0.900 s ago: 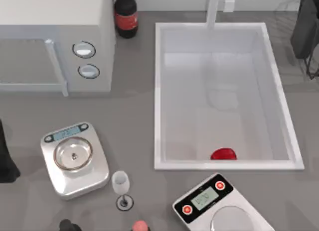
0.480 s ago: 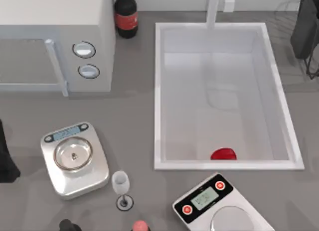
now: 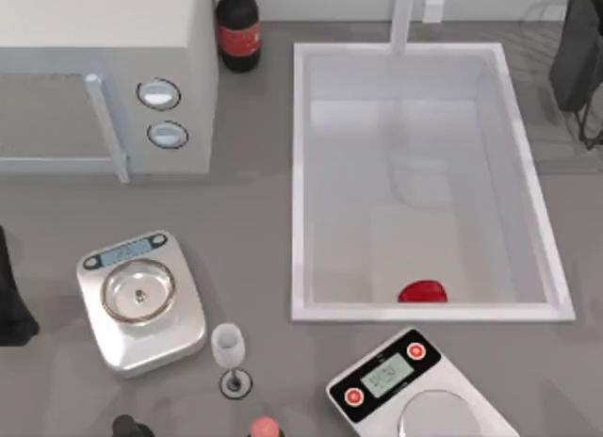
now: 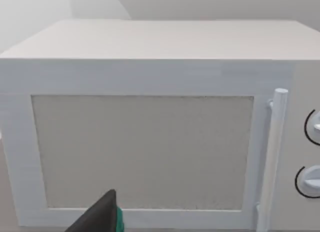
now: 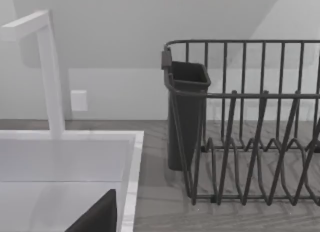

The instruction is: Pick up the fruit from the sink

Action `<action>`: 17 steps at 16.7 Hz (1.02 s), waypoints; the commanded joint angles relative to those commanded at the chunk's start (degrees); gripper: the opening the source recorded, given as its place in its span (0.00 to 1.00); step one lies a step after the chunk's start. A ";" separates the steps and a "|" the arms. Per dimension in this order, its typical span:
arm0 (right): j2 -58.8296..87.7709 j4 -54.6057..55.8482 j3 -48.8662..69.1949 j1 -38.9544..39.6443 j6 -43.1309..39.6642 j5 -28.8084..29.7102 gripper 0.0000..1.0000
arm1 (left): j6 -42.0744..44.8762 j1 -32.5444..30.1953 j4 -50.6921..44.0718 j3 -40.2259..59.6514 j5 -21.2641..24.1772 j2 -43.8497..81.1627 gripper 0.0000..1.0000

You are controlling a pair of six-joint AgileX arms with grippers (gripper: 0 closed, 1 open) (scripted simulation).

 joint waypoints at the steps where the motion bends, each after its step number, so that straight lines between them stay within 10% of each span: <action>1: 0.00 0.00 0.00 0.00 0.00 0.00 1.00 | 0.00 0.00 0.00 0.00 0.00 0.00 1.00; 17: 21.47 -12.22 18.11 6.12 6.33 0.02 1.00 | 0.00 0.00 0.00 0.00 0.00 0.00 1.00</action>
